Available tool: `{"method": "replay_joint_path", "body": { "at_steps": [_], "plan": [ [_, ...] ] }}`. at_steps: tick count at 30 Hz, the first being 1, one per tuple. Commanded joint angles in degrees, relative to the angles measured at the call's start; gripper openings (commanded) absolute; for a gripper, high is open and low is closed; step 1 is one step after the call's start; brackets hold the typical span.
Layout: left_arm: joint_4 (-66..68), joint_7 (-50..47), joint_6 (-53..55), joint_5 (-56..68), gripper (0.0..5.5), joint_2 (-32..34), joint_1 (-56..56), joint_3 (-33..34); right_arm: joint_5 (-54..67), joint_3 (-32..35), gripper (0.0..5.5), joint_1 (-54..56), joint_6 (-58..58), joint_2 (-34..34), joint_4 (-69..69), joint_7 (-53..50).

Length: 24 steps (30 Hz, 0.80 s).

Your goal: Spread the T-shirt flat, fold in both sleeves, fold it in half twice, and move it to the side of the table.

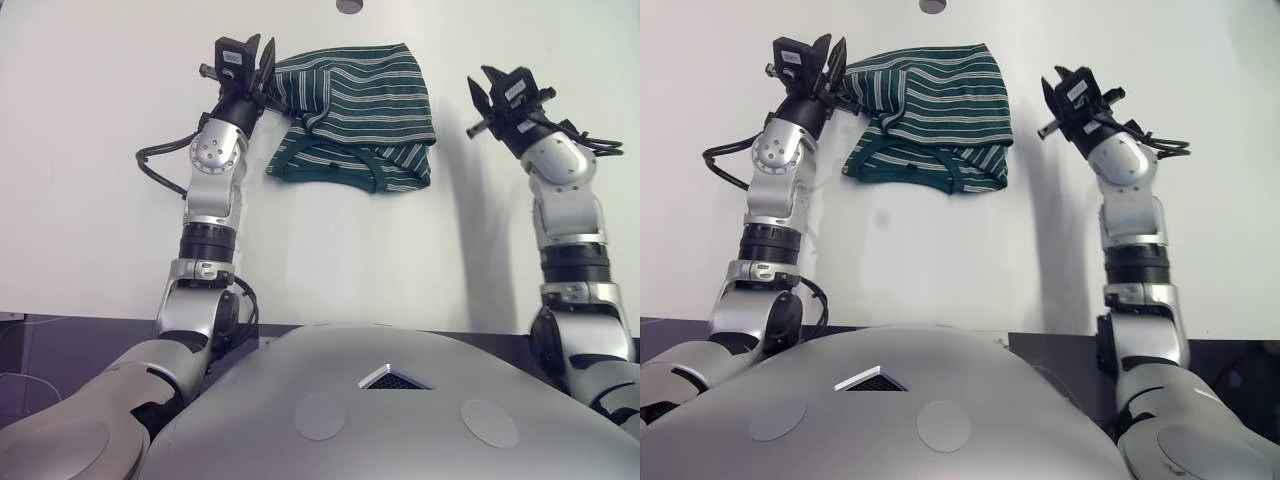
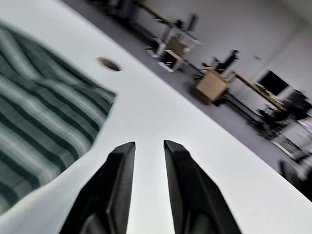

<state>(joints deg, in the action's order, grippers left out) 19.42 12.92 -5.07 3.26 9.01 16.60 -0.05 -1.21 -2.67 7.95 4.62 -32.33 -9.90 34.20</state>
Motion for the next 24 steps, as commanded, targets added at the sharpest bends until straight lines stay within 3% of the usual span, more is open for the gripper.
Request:
{"method": "replay_joint_path", "body": {
  "at_steps": [1,11,18,21,24],
  "plan": [
    [0.9,-2.0,-1.4,-2.1,1.83,0.6,0.0,0.4,-0.1,-3.4,1.92,-1.4,3.6,-5.5,3.5,9.4],
    [8.1,-6.4,-4.0,-3.2,1.83,0.6,2.7,2.7,-9.9,-9.0,1.92,-0.4,8.8,-3.1,-3.2,3.7],
    [10.5,-6.0,-5.4,-3.4,1.85,0.2,4.0,2.7,-14.4,-12.0,0.94,0.5,11.2,-2.3,-4.1,1.4],
    [11.0,-5.5,-5.6,-3.3,1.85,0.6,4.4,2.7,-15.6,-12.2,0.18,0.5,12.3,-1.4,-4.7,-0.9],
    [11.2,-3.0,-6.1,-4.1,1.85,1.9,4.3,1.4,-16.6,-11.9,0.06,1.6,13.3,-1.3,-5.8,-2.8]
  ]
}}
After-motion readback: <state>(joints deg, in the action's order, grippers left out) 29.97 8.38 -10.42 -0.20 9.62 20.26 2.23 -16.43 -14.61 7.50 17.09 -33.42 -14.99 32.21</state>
